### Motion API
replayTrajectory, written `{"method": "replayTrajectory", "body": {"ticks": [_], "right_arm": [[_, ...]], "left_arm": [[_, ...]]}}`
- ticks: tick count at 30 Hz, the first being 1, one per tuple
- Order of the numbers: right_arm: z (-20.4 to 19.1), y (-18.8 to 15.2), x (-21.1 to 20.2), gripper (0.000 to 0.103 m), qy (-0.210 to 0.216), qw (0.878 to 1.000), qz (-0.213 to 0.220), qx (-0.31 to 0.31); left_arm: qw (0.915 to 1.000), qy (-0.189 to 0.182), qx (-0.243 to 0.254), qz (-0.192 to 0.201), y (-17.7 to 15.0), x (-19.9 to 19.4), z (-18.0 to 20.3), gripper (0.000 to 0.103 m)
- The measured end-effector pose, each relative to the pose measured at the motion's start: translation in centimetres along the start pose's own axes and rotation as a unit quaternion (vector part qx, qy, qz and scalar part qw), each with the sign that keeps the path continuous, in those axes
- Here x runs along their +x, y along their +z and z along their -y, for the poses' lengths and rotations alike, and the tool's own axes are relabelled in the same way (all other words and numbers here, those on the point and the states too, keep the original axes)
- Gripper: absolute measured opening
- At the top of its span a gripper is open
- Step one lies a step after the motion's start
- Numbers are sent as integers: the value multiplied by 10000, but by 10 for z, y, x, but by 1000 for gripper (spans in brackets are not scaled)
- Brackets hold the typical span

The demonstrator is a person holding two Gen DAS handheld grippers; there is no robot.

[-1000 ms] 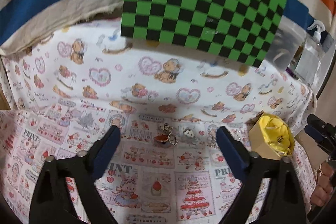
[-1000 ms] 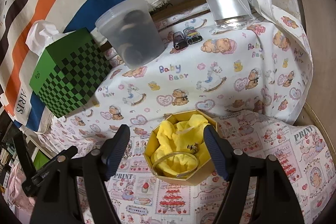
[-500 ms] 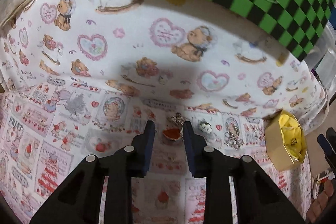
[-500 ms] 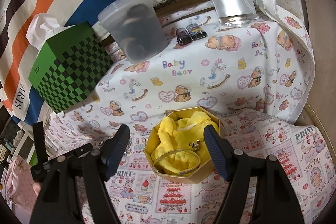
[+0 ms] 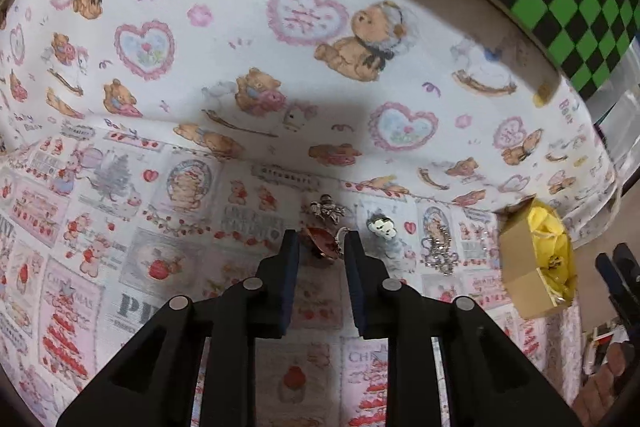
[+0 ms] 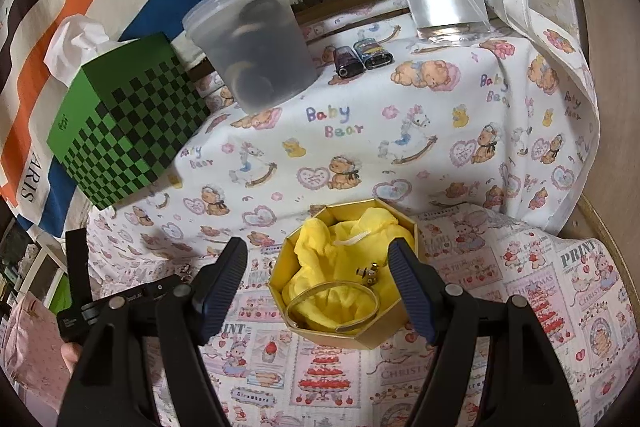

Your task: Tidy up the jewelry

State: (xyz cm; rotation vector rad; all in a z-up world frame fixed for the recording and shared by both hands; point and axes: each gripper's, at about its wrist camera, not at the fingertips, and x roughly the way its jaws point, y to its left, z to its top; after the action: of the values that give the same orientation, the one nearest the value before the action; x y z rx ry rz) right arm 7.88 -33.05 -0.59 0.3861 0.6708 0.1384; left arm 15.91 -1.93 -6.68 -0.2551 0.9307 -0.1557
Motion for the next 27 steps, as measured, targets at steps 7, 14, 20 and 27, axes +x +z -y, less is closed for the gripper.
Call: {"method": "replayTrajectory", "body": {"ticks": [7, 14, 20, 27], "right_arm": [[1, 1, 0, 71, -29, 10000, 0, 2], [1, 1, -2, 71, -49, 10000, 22, -7], [-10, 1, -11, 71, 47, 9998, 88, -157], [-52, -2, -28, 71, 79, 9978, 236, -610]], "left_arm": [[9999, -149, -35, -31, 0, 2, 1, 5], [9987, -338, -15, 387, -2, -37, -5, 5], [9968, -289, 7, 749, -1, -66, -6, 5], [9965, -140, 13, 825, 5, -76, -19, 5]]}}
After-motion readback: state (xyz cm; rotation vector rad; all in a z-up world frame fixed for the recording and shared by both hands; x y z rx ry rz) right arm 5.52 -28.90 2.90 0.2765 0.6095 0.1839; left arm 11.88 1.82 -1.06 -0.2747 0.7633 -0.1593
